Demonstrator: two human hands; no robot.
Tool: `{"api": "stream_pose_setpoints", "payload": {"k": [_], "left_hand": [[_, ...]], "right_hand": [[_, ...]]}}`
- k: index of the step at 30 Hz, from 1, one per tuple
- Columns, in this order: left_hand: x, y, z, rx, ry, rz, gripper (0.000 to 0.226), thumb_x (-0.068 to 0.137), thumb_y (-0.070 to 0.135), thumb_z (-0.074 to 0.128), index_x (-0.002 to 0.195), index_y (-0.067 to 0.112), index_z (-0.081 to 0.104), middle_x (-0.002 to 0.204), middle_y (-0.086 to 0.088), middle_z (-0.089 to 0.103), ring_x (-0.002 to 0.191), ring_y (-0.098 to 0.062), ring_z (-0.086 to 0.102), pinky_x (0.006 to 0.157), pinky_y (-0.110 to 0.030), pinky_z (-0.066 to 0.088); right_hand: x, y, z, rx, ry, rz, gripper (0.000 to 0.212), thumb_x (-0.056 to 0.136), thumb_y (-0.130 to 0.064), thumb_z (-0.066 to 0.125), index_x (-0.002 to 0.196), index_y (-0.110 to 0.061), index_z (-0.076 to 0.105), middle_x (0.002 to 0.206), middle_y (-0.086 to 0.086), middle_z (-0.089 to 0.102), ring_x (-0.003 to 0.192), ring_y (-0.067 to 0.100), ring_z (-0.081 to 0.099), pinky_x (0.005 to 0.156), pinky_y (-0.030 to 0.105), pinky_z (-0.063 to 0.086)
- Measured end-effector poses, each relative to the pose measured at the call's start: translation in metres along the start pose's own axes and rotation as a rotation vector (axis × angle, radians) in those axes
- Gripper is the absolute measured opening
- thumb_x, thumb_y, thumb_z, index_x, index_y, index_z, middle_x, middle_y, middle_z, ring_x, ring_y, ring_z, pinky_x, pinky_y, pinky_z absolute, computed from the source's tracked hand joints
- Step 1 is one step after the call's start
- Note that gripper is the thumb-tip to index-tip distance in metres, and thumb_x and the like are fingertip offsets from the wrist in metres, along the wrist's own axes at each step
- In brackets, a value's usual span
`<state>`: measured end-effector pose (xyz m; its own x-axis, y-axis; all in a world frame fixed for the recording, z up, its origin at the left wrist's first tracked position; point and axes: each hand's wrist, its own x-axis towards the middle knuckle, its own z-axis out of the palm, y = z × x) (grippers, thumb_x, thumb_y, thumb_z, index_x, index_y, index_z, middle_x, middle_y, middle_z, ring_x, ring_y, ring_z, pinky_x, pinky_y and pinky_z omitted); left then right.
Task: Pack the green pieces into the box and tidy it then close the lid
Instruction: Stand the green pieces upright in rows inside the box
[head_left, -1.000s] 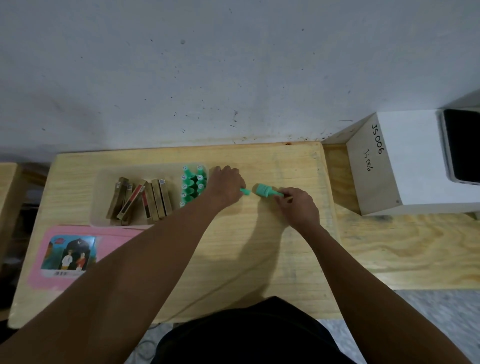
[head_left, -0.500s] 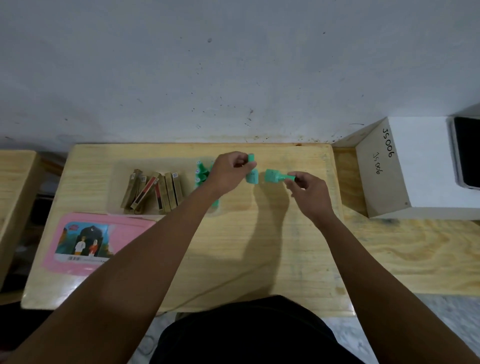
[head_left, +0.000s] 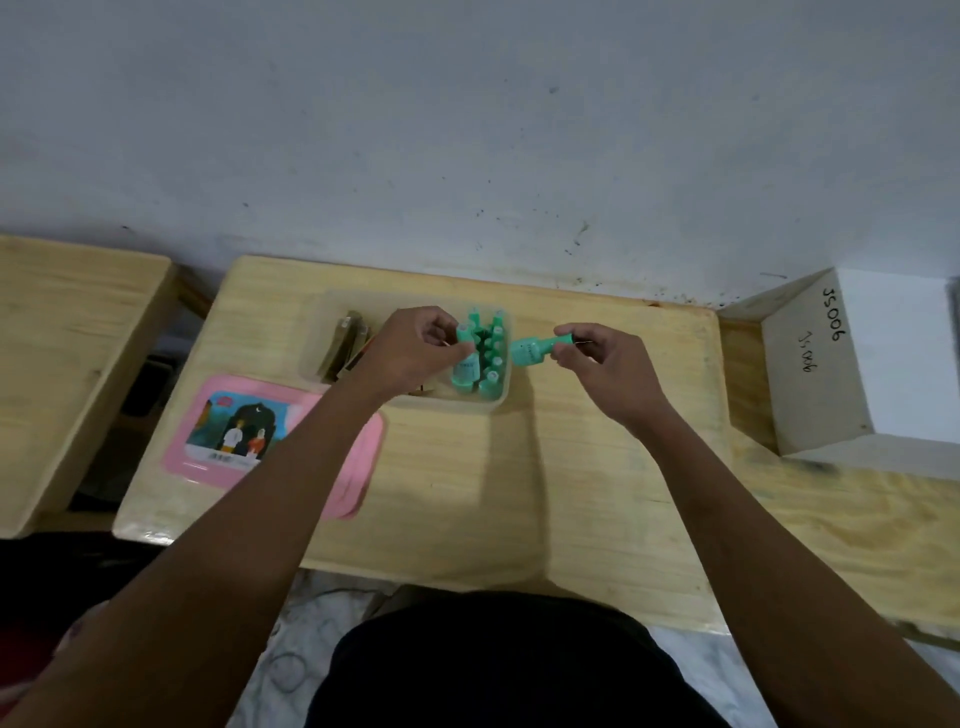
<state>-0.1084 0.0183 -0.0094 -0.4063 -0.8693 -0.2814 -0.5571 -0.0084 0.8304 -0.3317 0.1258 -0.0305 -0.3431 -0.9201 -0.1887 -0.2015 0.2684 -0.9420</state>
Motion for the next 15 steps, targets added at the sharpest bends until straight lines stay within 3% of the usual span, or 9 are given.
{"api": "stream_pose_setpoints", "payload": {"k": [3,5,10,15], "left_hand": [[-0.010,-0.012,0.002,0.083,-0.044,0.009,0.020,0.075,0.022,0.079,0.091,0.018,0.067,0.083,0.002,0.069,0.072,-0.008,0.064,0.066,-0.022,0.053],[-0.013,-0.017,0.010,0.148,-0.077,0.030,0.022,0.077,0.021,0.077,0.096,0.017,0.067,0.088,0.002,0.068,0.078,-0.010,0.065,0.070,-0.022,0.053],[-0.009,-0.022,0.026,0.210,0.009,0.074,0.017,0.077,0.018,0.074,0.092,0.013,0.067,0.088,-0.005,0.069,0.079,-0.020,0.066,0.072,-0.033,0.054],[-0.005,-0.043,0.033,0.309,-0.013,0.075,0.016,0.074,0.018,0.075,0.087,0.012,0.068,0.082,-0.005,0.065,0.075,-0.023,0.062,0.068,-0.033,0.050]], "right_hand": [[-0.004,-0.004,0.012,-0.126,-0.004,-0.059,0.017,0.089,-0.018,0.069,0.106,-0.016,0.071,0.102,-0.003,0.072,0.089,0.006,0.068,0.073,0.009,0.049],[-0.007,-0.006,0.019,-0.195,0.000,-0.079,0.017,0.090,-0.019,0.068,0.106,-0.016,0.071,0.104,-0.004,0.069,0.090,0.002,0.065,0.070,0.005,0.047],[-0.017,-0.008,0.036,-0.315,0.005,-0.150,0.016,0.091,-0.019,0.067,0.106,-0.018,0.070,0.105,-0.005,0.063,0.088,0.001,0.061,0.076,0.007,0.051],[-0.022,-0.009,0.047,-0.394,0.000,-0.214,0.020,0.091,-0.013,0.065,0.111,-0.011,0.070,0.104,-0.001,0.059,0.086,0.006,0.058,0.079,0.009,0.050]]}}
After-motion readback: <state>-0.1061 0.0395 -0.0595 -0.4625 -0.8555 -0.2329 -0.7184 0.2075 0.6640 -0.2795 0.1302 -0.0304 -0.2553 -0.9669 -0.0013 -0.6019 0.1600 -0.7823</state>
